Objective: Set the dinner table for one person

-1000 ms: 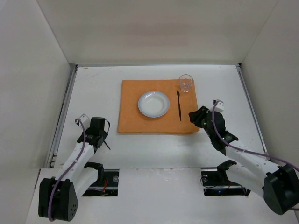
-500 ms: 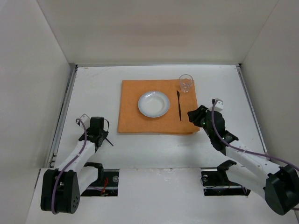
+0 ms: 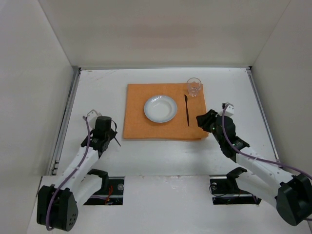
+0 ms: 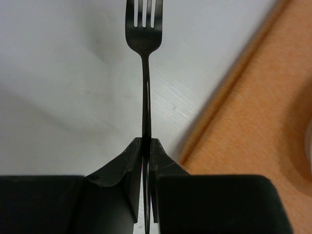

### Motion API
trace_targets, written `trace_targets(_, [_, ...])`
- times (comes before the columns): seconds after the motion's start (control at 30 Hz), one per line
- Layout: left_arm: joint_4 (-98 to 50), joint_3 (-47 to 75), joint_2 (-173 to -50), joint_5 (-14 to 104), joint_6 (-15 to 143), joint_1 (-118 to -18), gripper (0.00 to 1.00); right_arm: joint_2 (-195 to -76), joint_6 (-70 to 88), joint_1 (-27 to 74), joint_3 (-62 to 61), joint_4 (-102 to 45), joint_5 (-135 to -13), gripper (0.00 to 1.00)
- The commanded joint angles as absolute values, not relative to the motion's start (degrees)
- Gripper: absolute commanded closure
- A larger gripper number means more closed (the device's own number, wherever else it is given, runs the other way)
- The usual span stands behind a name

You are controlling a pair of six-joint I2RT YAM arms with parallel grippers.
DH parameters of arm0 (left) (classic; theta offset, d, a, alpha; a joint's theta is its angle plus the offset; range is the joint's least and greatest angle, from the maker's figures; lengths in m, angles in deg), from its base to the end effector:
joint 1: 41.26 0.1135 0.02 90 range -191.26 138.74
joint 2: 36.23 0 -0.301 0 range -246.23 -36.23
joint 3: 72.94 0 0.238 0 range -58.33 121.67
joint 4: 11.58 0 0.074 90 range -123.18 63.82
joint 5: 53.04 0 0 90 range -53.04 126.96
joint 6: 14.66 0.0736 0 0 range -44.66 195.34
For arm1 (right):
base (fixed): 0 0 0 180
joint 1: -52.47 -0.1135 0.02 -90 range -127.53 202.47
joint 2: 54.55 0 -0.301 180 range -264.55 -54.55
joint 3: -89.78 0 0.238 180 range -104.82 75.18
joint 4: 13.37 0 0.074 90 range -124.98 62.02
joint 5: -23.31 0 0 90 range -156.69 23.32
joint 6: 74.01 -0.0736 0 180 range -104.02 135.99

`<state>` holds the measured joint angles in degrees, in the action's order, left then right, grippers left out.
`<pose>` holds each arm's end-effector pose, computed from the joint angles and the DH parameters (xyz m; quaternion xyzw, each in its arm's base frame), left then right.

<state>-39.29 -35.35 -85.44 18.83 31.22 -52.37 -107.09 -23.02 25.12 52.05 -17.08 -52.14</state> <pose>0.1691 -0.0099 0.2022 -0.3182 0.8366 -0.0697 0.4404 0.1903 0.0776 0.2455 0.1554 0.7935 0.2311 0.5412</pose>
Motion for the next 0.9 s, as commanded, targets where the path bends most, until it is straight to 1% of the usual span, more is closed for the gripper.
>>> trace_targets(0.0, [-38.8,-25.9,-89.6,17.8,36.7,-57.5,0.98,-107.1,-22.7,25.2,50.5,-15.0,-51.7,0.51])
trace_targets(0.1, [-35.7,-18.9,-98.4,17.6,41.6,-63.8,0.95,-107.6,-22.6,25.2,50.3,-15.1,-51.7,0.51])
trace_targets(0.23, [-33.5,-9.5,-112.6,19.0,45.2,-69.1,0.95,-107.6,-22.8,25.2,50.4,-14.8,-51.9,0.51])
trace_targets(0.33, [-32.4,-3.7,-120.0,19.6,49.5,-71.0,0.95,-107.3,-22.7,25.2,50.3,-14.7,-51.7,0.51])
trace_targets(0.43, [-32.9,0.8,-125.9,19.6,51.9,-70.9,0.96,-107.9,-22.7,25.1,50.4,-14.5,-51.7,0.51])
trace_targets(0.87, [-38.6,7.5,-138.3,20.0,55.8,-69.6,0.95,-107.6,-22.7,24.9,50.6,-14.5,-51.9,0.5])
